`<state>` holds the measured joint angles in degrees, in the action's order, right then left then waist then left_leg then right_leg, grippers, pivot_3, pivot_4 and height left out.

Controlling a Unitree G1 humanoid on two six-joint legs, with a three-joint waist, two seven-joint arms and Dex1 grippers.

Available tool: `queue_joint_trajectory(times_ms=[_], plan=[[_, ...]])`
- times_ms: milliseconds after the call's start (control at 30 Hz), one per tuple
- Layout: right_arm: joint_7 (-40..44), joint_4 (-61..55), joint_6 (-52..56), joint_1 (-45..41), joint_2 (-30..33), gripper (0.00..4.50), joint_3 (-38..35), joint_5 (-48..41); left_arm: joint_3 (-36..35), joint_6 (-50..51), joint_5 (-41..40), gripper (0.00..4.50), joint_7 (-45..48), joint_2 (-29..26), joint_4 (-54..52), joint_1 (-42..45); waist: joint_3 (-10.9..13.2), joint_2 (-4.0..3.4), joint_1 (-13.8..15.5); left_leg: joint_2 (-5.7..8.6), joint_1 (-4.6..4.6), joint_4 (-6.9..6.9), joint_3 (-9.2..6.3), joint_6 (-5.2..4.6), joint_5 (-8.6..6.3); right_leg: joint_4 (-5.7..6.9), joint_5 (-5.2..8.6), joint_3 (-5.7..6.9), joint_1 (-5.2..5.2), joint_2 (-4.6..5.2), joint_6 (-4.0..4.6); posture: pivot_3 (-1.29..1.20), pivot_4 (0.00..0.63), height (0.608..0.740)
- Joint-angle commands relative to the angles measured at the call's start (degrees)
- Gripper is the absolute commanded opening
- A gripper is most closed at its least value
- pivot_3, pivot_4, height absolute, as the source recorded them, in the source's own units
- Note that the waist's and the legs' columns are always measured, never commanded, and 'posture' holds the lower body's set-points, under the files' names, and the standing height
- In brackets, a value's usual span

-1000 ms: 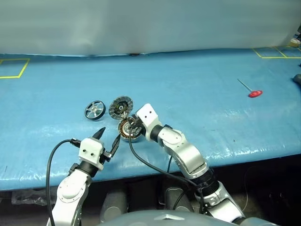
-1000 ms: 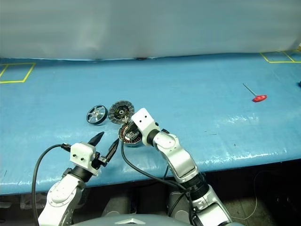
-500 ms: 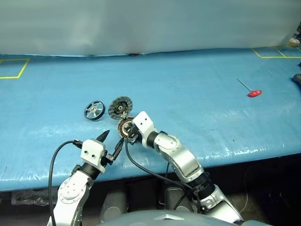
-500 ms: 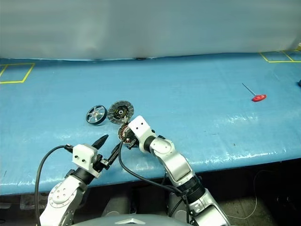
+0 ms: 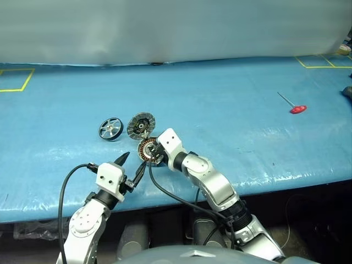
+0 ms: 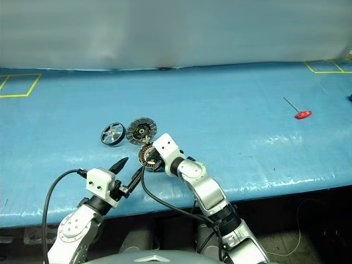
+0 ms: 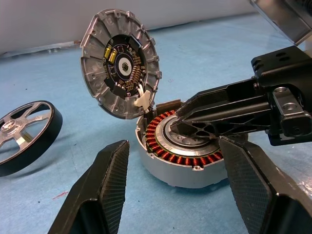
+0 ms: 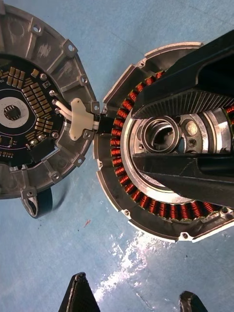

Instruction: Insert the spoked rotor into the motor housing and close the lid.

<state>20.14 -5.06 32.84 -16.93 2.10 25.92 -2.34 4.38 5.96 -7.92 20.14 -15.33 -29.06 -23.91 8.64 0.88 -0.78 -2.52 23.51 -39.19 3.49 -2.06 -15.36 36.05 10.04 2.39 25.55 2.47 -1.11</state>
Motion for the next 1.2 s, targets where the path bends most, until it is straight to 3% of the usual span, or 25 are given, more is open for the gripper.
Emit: queue_joint_trajectory(times_ms=[33,1200], plan=[[0.5,-1.7,0.3,0.5,-0.1,0.67,0.1,0.1,0.6,-0.5,-0.5,3.21,0.1,0.3,-1.7,0.2,0.0,0.0,0.0,0.0,0.0,0.0,0.0,0.0,0.0,0.0,0.0,0.0,0.0,0.0,0.0,0.0,0.15,0.74],[0.5,-0.4,0.0,1.3,-0.4,0.67,-0.3,-0.4,1.0,-0.6,0.0,3.21,0.1,0.1,-0.1,1.0,0.0,0.0,0.0,0.0,-0.02,0.0,0.0,0.0,0.0,0.0,0.0,0.0,-0.02,0.0,0.0,0.0,0.15,0.74]])
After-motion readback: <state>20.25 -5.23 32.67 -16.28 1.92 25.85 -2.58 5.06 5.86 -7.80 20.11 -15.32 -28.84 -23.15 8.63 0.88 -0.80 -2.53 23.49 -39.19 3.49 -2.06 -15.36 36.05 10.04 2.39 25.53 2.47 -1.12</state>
